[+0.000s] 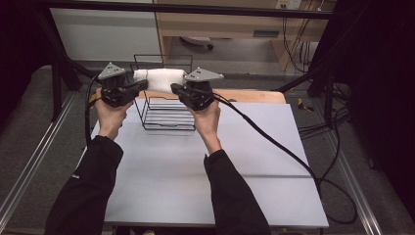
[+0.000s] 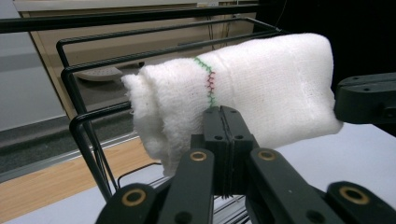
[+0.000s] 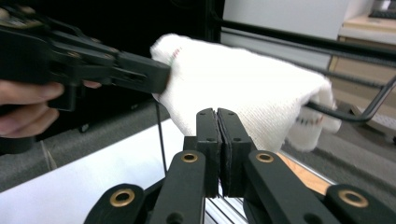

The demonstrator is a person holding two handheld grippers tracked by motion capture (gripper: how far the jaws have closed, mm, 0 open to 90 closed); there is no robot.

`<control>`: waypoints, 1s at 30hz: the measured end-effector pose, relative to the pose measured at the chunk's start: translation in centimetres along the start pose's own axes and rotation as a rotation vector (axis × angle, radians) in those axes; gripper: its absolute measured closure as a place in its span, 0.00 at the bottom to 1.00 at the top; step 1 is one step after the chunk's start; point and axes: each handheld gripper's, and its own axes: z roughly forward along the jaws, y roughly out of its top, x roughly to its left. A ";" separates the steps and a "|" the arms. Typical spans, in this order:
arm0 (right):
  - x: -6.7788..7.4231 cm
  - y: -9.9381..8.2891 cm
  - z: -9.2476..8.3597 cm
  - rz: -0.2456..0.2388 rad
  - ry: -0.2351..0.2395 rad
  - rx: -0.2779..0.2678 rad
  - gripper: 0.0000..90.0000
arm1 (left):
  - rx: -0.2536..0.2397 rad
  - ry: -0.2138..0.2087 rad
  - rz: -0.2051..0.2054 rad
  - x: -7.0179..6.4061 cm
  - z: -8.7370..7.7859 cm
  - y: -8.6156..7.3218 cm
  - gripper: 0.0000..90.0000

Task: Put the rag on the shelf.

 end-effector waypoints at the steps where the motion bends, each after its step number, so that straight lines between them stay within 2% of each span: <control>1: -0.1 -0.1 0.2 0.005 -0.007 0.006 0.98 | 0.002 0.002 0.001 0.1 0.0 -0.1 0.99; 9: -1.0 -0.4 1.2 0.018 -0.057 0.042 0.98 | 0.008 0.010 0.002 0.3 0.6 -0.5 0.99; 13: -1.2 -0.5 1.5 0.020 -0.066 0.046 0.98 | 0.005 0.014 0.004 0.3 0.8 -0.6 0.99; 18: -0.9 -0.3 1.0 0.002 -0.055 0.034 0.93 | -0.004 0.006 0.006 0.3 0.2 -0.8 0.99; 23: -0.3 0.3 -0.5 0.003 -0.027 0.022 0.82 | -0.012 -0.009 0.019 -0.1 -0.8 -0.9 0.95; 27: 0.0 0.6 -1.6 0.011 -0.001 0.057 0.68 | -0.018 -0.031 0.025 -0.6 -1.9 -1.4 0.89; 30: 0.3 0.4 -2.4 0.000 0.014 0.093 0.56 | 0.002 -0.044 0.027 -0.9 -2.4 -2.1 0.82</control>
